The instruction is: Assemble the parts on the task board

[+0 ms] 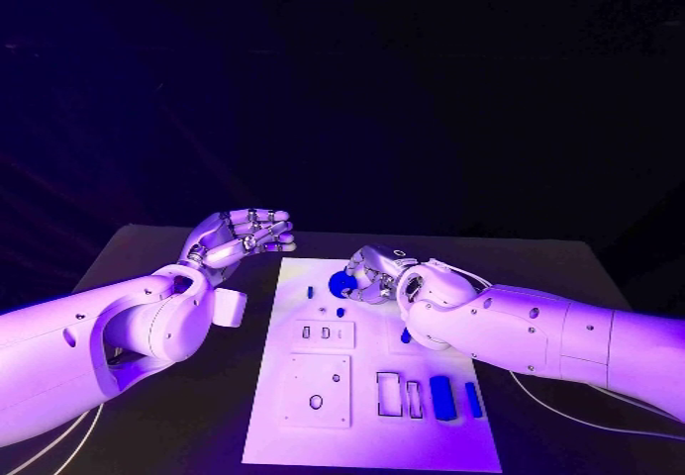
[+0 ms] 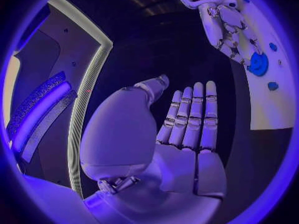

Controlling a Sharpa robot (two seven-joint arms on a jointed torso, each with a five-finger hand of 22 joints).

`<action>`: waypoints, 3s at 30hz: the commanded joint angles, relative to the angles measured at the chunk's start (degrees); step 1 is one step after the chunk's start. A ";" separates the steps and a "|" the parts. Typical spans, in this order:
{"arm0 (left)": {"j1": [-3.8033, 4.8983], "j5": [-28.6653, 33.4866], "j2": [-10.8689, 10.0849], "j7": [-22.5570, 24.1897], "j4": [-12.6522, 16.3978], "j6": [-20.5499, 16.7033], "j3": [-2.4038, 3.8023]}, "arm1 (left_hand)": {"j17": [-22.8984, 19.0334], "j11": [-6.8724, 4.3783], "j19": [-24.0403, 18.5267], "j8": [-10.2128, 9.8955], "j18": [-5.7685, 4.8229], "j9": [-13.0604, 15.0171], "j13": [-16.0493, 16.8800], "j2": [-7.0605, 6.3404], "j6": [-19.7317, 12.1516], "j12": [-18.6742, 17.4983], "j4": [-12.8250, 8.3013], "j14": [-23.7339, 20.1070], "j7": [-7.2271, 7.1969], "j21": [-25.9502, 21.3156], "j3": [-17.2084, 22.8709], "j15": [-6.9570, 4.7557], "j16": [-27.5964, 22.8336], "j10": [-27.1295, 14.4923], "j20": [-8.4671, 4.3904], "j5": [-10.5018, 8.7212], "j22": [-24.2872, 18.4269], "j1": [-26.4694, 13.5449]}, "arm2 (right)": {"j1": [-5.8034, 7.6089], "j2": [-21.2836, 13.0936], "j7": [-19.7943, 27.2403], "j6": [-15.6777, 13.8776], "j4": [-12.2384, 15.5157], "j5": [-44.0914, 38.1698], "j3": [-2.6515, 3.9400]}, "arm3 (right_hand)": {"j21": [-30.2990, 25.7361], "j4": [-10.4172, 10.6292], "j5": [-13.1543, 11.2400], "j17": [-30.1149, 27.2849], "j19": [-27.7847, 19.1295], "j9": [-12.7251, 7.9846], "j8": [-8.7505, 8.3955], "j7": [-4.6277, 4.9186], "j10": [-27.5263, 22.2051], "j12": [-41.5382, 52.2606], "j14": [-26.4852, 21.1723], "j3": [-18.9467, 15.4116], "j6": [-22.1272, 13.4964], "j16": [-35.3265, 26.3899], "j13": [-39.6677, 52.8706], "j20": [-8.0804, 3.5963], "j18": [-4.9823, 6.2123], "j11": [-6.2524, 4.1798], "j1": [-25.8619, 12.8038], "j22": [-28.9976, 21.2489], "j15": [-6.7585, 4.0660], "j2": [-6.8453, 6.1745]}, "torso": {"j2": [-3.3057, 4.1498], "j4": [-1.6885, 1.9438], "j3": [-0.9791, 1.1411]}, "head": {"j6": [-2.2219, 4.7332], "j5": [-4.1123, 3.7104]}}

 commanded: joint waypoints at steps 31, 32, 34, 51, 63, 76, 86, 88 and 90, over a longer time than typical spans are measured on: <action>0.09 0.12 0.07 0.39 0.02 0.71 0.05 | 0.15 0.36 -0.09 -0.35 0.17 0.10 0.04 0.56 -0.33 -0.21 -0.35 -0.50 1.28 0.31 -0.08 -0.09 -0.32 0.06 0.03 -0.23 0.10 -0.10 | -0.28 -0.66 -1.93 -0.28 1.57 -1.17 -0.23 | 0.25 -1.67 0.45 10.95 6.10 0.06 -0.46 -0.07 0.71 0.71 5.08 2.70 1.01 0.30 8.23 -0.04 -0.81 -0.07 3.35 15.07 0.00 0.21 | -0.01 0.08 -0.06 | -0.29 -0.07; 0.09 0.12 0.07 0.38 0.02 0.70 0.05 | 0.15 0.36 -0.09 -0.35 0.17 0.10 0.04 0.56 -0.33 -0.21 -0.35 -0.50 1.28 0.31 -0.08 -0.09 -0.32 0.06 0.03 -0.23 0.10 -0.10 | -0.28 -0.58 -2.18 -0.36 1.52 -1.31 -0.23 | 0.25 -1.75 0.45 11.00 6.10 0.06 -0.47 -0.07 0.69 0.68 5.09 2.79 1.04 0.31 8.21 -0.04 -0.81 -0.07 3.45 15.07 0.00 0.15 | -0.01 0.06 -0.07 | -0.33 -0.06; 0.09 0.12 0.07 0.37 0.01 0.69 0.05 | 0.15 0.36 -0.09 -0.35 0.17 0.10 0.04 0.56 -0.33 -0.21 -0.35 -0.50 1.28 0.31 -0.08 -0.09 -0.32 0.06 0.03 -0.23 0.10 -0.10 | -0.28 -0.37 -2.48 -0.56 1.41 -1.44 -0.23 | 0.25 -1.92 0.44 11.00 6.10 0.07 -0.51 -0.07 0.69 0.68 5.09 2.94 1.09 0.31 8.21 -0.04 -0.81 -0.07 3.63 15.07 0.00 -0.01 | 0.01 0.03 -0.05 | -0.27 -0.04; 0.09 0.12 0.17 0.31 -0.08 0.72 0.05 | 0.15 0.36 -0.09 -0.35 0.17 0.10 0.04 0.56 -0.33 -0.21 -0.35 -0.50 1.28 0.31 -0.08 -0.09 -0.32 0.06 0.03 -0.23 0.10 -0.10 | -0.28 1.31 -1.43 -1.09 1.21 -1.23 -0.22 | 0.25 -2.48 0.42 11.04 6.10 0.01 -0.78 -0.01 0.68 0.65 5.10 3.33 0.93 0.32 8.20 -0.04 -0.81 -0.03 4.19 15.07 0.01 -0.61 | 0.01 0.13 -0.06 | -0.40 -0.07; 0.09 0.12 0.31 0.26 -0.17 0.77 0.05 | 0.15 0.36 -0.09 -0.35 0.17 0.10 0.04 0.56 -0.33 -0.21 -0.35 -0.50 1.28 0.31 -0.08 -0.09 -0.32 0.06 0.03 -0.23 0.10 -0.10 | -0.28 2.25 -0.73 0.93 -0.28 -1.13 -0.21 | 0.25 -2.99 -2.54 10.96 6.10 -0.03 -1.20 0.11 0.59 0.55 5.08 3.62 0.69 0.30 8.12 0.02 -0.81 0.08 4.55 15.07 0.11 -0.95 | 0.02 0.10 -0.05 | -0.40 -0.11; 0.09 0.12 0.46 0.18 -0.33 0.72 0.05 | 0.15 0.36 -0.09 -0.35 0.17 0.10 0.04 0.56 -0.33 -0.21 -0.35 -0.50 1.28 0.31 -0.08 -0.09 -0.32 0.06 0.03 -0.23 0.10 -0.10 | -0.24 1.06 -1.39 2.37 0.29 -2.07 -0.22 | 0.25 -3.27 -2.93 10.90 6.10 0.06 -1.10 0.07 0.72 0.69 5.06 3.86 1.19 0.29 8.29 0.06 -0.81 0.08 4.76 15.07 0.14 -0.99 | -0.04 0.05 0.00 | -0.51 0.16; 0.09 0.12 0.50 0.19 -0.52 0.66 0.05 | 0.15 0.36 -0.09 -0.35 0.17 0.10 0.04 0.56 -0.33 -0.21 -0.35 -0.50 1.28 0.31 -0.08 -0.09 -0.32 0.06 0.03 -0.23 0.10 -0.10 | -0.24 -0.50 -1.70 4.74 1.71 -2.43 -0.24 | 0.25 -3.23 -3.54 10.85 6.10 0.16 -0.96 -0.04 0.75 0.71 5.05 3.64 1.70 0.27 8.31 0.05 -0.81 0.00 4.40 15.07 0.08 -1.32 | -0.08 0.00 0.04 | -0.59 0.36; 0.09 0.12 0.46 0.20 -0.56 0.64 0.04 | 0.15 0.36 -0.09 -0.35 0.17 0.10 0.04 0.56 -0.33 -0.21 -0.35 -0.50 1.28 0.31 -0.08 -0.09 -0.32 0.06 0.03 -0.23 0.10 -0.10 | -0.24 -0.89 -1.72 5.12 2.08 -2.44 -0.24 | 0.25 -3.22 -3.63 10.89 6.10 0.17 -0.96 -0.05 0.75 0.70 5.06 3.62 1.73 0.28 8.30 0.04 -0.81 0.00 4.37 15.07 0.07 -1.33 | -0.09 -0.01 0.04 | -0.62 0.38; 0.09 0.12 0.43 0.21 -0.59 0.62 0.04 | 0.15 0.36 -0.09 -0.35 0.17 0.10 0.04 0.56 -0.33 -0.21 -0.35 -0.50 1.28 0.31 -0.08 -0.09 -0.32 0.06 0.03 -0.23 0.10 -0.10 | -0.24 -1.22 -1.74 5.49 2.38 -2.44 -0.24 | 0.25 -3.20 -3.77 10.90 6.10 0.18 -0.95 -0.07 0.80 0.75 5.06 3.59 1.79 0.29 8.35 0.04 -0.81 -0.02 4.31 15.07 0.06 -1.34 | -0.02 -0.04 0.06 | -0.62 0.45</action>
